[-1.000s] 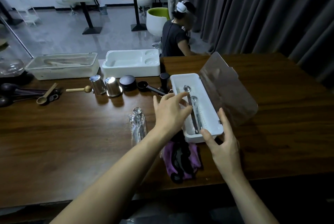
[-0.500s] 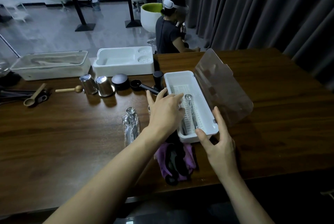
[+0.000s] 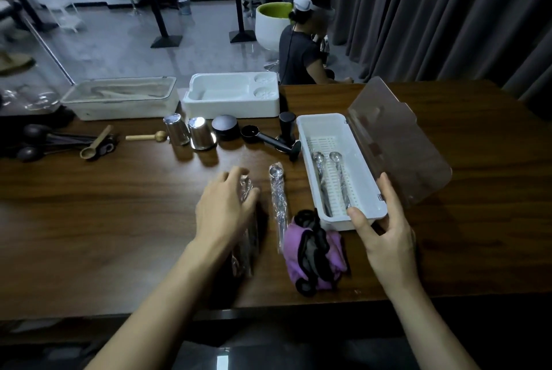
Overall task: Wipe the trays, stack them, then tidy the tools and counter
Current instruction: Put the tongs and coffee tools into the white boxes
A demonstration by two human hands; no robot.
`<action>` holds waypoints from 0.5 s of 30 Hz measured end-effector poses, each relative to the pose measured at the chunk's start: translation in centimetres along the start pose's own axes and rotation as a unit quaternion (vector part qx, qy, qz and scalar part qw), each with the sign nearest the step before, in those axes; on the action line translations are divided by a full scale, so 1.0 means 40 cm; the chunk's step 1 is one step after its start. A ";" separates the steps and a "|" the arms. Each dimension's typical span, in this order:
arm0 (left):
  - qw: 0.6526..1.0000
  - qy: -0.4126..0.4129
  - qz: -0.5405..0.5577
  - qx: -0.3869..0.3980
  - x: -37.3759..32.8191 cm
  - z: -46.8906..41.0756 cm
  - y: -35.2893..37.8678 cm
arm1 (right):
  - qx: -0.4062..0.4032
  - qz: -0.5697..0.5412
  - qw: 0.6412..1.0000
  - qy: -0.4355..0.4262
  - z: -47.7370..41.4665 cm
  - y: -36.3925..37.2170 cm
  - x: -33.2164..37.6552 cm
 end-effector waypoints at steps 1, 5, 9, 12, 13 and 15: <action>1.000 -0.012 -0.011 0.023 0.012 0.004 0.003 | 0.000 0.003 1.000 -0.003 0.000 0.001 0.002; 0.998 -0.010 -0.011 0.058 0.019 0.017 0.009 | 0.000 0.006 1.000 -0.011 0.000 0.003 0.007; 0.999 -0.006 0.003 0.051 0.015 0.021 0.002 | -0.003 0.010 1.000 -0.017 0.001 0.003 0.013; 0.999 0.006 0.002 0.046 -0.006 0.023 -0.005 | -0.004 0.013 1.000 -0.018 0.003 0.003 0.016; 0.999 0.008 0.000 0.051 -0.014 0.021 -0.003 | -0.003 0.013 1.000 -0.018 0.003 0.004 0.016; 0.998 -0.003 0.016 0.056 -0.017 0.014 -0.002 | -0.002 0.011 1.000 -0.016 0.004 0.004 0.017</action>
Point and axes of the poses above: each hand's wrist, its own z-axis away from the middle knuckle, its own y-axis out of the palm, x = y × z, the point moved 9 cm from there along -z, towards the middle knuckle, and after that the axes turned 6 degrees about -z, right-handed, at the moved point
